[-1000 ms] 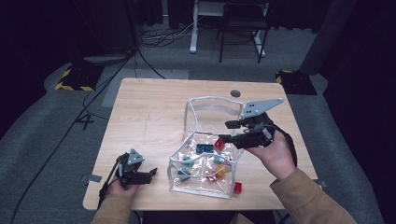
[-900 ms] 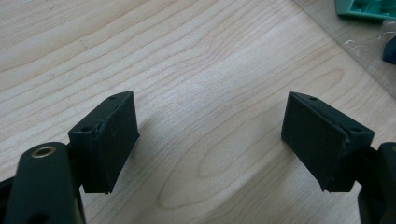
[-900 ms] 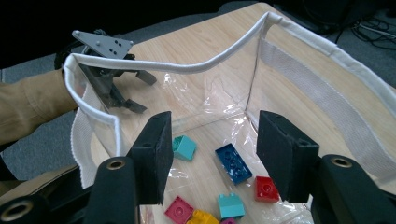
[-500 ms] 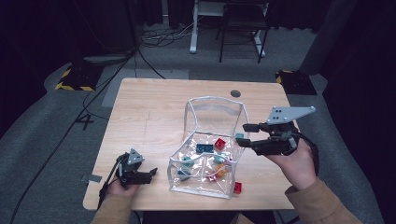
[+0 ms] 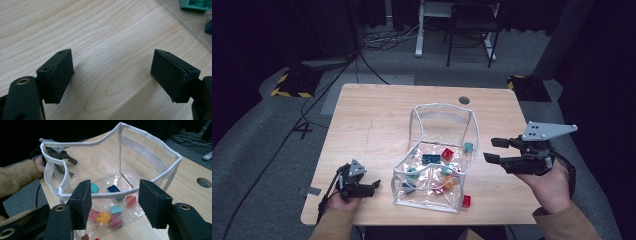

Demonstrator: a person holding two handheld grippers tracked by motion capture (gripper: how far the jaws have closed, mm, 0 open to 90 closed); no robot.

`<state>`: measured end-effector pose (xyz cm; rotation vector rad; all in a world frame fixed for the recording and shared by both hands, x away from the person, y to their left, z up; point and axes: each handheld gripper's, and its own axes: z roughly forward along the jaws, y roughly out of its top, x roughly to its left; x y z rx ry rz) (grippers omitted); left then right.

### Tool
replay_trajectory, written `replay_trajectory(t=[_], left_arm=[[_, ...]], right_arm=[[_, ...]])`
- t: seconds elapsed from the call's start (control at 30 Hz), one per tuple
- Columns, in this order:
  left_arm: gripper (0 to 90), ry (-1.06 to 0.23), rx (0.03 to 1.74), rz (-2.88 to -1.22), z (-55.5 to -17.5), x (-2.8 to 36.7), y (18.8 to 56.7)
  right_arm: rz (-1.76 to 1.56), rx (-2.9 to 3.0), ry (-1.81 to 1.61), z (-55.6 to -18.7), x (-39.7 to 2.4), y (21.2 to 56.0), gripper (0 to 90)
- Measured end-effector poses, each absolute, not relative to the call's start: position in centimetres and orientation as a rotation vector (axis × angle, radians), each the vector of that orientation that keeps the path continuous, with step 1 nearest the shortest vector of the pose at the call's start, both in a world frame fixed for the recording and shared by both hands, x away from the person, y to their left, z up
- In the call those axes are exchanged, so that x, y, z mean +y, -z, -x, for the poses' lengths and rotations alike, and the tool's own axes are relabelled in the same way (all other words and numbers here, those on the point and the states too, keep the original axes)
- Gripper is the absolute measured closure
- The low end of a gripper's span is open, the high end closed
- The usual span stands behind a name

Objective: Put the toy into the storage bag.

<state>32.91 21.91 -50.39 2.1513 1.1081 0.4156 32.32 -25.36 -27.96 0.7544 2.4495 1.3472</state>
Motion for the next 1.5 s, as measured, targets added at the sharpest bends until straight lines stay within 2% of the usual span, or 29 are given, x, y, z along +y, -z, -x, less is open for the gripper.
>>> replay_trajectory(t=[0.4, 0.9, 1.5], left_arm=[[18.7, -0.417, 1.109, -2.151, -32.9, 21.9, 50.4], [18.7, -0.418, 1.11, -2.15, -32.9, 21.9, 50.4], [18.7, -0.418, 1.11, -2.151, -32.9, 21.9, 50.4]], right_arm=[[-0.809, 2.487, -1.333, -32.0, -26.0, 31.9, 44.0], [-0.868, 2.638, -1.243, -31.6, -24.7, 39.9, 43.7], [-0.866, 2.72, -1.134, -30.9, -23.5, 45.6, 43.5]])
